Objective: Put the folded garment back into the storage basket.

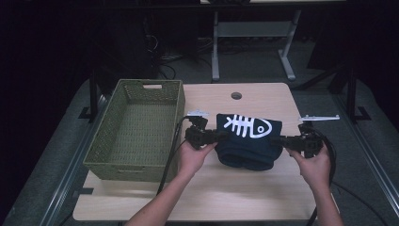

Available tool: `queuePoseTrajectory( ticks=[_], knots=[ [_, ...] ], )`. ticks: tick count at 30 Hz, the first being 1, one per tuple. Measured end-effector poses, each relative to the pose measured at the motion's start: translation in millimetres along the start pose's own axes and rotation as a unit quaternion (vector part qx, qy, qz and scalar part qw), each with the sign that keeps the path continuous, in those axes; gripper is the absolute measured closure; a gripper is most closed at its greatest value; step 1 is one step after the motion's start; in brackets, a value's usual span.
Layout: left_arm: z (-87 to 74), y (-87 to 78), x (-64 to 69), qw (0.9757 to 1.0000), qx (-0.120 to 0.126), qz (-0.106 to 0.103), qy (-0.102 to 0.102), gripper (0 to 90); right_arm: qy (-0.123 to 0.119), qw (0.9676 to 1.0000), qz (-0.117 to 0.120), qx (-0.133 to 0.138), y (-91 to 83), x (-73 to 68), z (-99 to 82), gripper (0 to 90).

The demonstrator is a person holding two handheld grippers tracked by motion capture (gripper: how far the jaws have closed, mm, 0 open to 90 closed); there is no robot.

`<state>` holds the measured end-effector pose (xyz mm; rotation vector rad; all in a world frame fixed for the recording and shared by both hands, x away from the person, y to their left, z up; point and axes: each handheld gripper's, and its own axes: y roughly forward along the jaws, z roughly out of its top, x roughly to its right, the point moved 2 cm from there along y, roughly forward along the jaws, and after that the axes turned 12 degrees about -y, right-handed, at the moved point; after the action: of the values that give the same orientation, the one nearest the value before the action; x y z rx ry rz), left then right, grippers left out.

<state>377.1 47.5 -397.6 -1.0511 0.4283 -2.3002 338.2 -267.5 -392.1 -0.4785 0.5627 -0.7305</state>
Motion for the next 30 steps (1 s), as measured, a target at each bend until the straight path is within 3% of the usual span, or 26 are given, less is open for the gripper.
queuePoseTrajectory(
  ticks=[10, 30],
  knots=[
    [9.9, -15.5, 6.3, 0.9999, 0.003, 0.002, 0.015, 69.5, -0.013, 0.9999, 0.001, 0.005, -6.2, -9.8, 13.5, 70.9],
    [23.7, -47.8, 5.9, 0.9998, 0.017, 0.002, 0.012, 69.5, -0.035, 0.9993, 0.007, 0.008, -6.5, -33.0, 43.6, 70.9]
  ],
)
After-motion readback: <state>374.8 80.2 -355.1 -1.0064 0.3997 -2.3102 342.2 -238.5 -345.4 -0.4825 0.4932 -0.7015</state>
